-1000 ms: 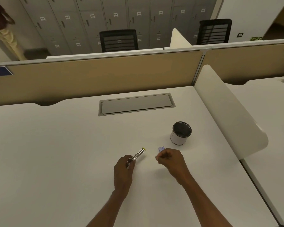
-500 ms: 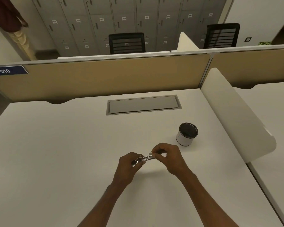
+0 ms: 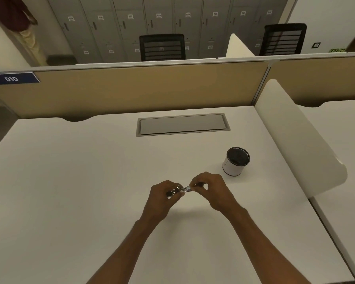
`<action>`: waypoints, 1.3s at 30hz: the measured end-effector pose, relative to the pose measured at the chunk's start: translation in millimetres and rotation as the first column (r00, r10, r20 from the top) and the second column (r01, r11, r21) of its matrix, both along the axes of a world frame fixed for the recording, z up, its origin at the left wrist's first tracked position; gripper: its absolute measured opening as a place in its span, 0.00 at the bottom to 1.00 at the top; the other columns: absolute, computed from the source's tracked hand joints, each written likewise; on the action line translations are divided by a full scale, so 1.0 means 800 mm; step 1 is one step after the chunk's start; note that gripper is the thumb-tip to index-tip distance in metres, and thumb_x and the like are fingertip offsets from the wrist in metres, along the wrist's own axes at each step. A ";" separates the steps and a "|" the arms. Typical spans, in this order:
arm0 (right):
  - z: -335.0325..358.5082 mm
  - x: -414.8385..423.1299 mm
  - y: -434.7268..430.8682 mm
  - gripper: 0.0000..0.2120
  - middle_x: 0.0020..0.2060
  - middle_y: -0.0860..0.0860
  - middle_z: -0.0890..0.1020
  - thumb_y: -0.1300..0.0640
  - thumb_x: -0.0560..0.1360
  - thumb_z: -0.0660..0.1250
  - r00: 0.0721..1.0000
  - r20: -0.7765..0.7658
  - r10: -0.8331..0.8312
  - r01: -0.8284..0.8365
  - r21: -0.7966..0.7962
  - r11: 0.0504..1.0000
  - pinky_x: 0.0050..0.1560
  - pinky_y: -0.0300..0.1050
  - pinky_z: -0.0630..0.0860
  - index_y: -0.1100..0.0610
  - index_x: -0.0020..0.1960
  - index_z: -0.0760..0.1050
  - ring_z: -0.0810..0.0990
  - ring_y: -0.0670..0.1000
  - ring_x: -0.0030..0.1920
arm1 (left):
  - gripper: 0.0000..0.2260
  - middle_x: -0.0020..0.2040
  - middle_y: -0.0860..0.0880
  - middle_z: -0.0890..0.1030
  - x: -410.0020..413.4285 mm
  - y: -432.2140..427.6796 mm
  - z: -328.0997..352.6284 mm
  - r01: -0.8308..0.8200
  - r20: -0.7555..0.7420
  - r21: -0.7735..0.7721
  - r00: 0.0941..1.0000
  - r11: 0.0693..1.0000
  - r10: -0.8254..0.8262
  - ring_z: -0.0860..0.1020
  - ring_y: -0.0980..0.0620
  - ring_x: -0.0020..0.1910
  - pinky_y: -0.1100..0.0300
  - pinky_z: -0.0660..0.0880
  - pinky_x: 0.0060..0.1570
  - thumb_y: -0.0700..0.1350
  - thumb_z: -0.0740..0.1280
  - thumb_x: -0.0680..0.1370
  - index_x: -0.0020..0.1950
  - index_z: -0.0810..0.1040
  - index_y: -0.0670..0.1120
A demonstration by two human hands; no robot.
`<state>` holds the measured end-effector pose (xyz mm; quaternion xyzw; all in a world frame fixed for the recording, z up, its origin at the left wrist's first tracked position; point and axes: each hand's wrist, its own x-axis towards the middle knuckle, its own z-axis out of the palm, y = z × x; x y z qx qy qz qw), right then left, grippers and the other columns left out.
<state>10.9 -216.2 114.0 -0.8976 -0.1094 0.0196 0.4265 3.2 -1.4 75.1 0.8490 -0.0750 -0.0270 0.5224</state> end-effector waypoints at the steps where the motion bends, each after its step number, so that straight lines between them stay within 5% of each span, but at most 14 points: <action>1: 0.000 -0.001 0.000 0.06 0.42 0.45 0.85 0.61 0.74 0.74 1.000 0.005 0.002 -0.002 -0.005 1.000 0.47 0.47 0.80 0.51 0.46 0.85 0.81 0.47 0.42 | 0.04 0.44 0.53 0.86 -0.001 0.000 0.001 -0.003 -0.005 -0.003 1.000 1.000 0.003 0.82 0.52 0.43 0.56 0.79 0.45 0.44 0.78 0.75 0.50 0.88 0.49; 8: -0.006 -0.006 -0.001 0.05 0.42 0.44 0.84 0.59 0.74 0.75 0.999 0.013 0.038 -0.037 -0.038 0.999 0.50 0.50 0.79 0.49 0.46 0.84 0.80 0.45 0.42 | 0.04 0.43 0.54 0.85 -0.007 0.000 0.004 -0.002 -0.001 0.019 1.000 1.000 0.002 0.81 0.54 0.43 0.60 0.77 0.43 0.44 0.77 0.76 0.50 0.88 0.49; 15: -0.002 -0.008 -0.001 0.04 0.42 0.46 0.84 0.60 0.74 0.75 0.997 0.045 0.055 -0.053 -0.042 0.998 0.43 0.34 0.70 0.51 0.45 0.85 0.78 0.46 0.44 | 0.04 0.43 0.54 0.86 -0.012 0.002 0.008 -0.005 -0.003 0.016 1.000 1.000 0.005 0.82 0.54 0.43 0.65 0.76 0.42 0.44 0.78 0.75 0.50 0.88 0.49; 21: 0.004 -0.010 0.007 0.04 0.42 0.46 0.85 0.60 0.71 0.78 0.996 0.052 0.078 -0.076 -0.027 0.997 0.45 0.48 0.77 0.52 0.43 0.86 0.78 0.50 0.45 | 0.04 0.43 0.53 0.87 -0.016 0.003 0.012 -0.013 -0.019 -0.026 1.000 1.000 0.013 0.82 0.54 0.43 0.69 0.76 0.43 0.42 0.78 0.75 0.49 0.88 0.47; 32: 0.000 -0.022 -0.003 0.06 0.46 0.42 0.84 0.53 0.75 0.75 0.995 -0.047 0.093 -0.089 0.079 0.993 0.49 0.38 0.72 0.43 0.49 0.86 0.76 0.45 0.50 | 0.04 0.43 0.52 0.87 -0.022 0.001 0.012 -0.022 -0.056 -0.054 0.998 0.998 0.019 0.82 0.54 0.42 0.68 0.76 0.43 0.42 0.79 0.74 0.48 0.88 0.48; 36: -0.005 -0.027 -0.001 0.06 0.46 0.42 0.85 0.54 0.75 0.74 0.995 -0.063 0.075 -0.065 0.149 0.987 0.51 0.47 0.77 0.44 0.50 0.86 0.79 0.50 0.51 | 0.04 0.42 0.53 0.87 -0.023 0.000 0.013 -0.018 -0.057 -0.068 0.998 0.998 0.014 0.82 0.53 0.42 0.68 0.76 0.42 0.42 0.79 0.74 0.48 0.88 0.48; 39: -0.004 -0.028 -0.002 0.05 0.44 0.44 0.86 0.53 0.75 0.75 0.997 -0.080 0.004 0.011 0.184 0.983 0.50 0.45 0.76 0.46 0.49 0.86 0.80 0.48 0.49 | 0.04 0.42 0.53 0.86 -0.023 0.001 0.013 -0.013 -0.047 -0.056 0.999 0.998 0.010 0.82 0.53 0.42 0.64 0.76 0.42 0.43 0.79 0.74 0.48 0.88 0.49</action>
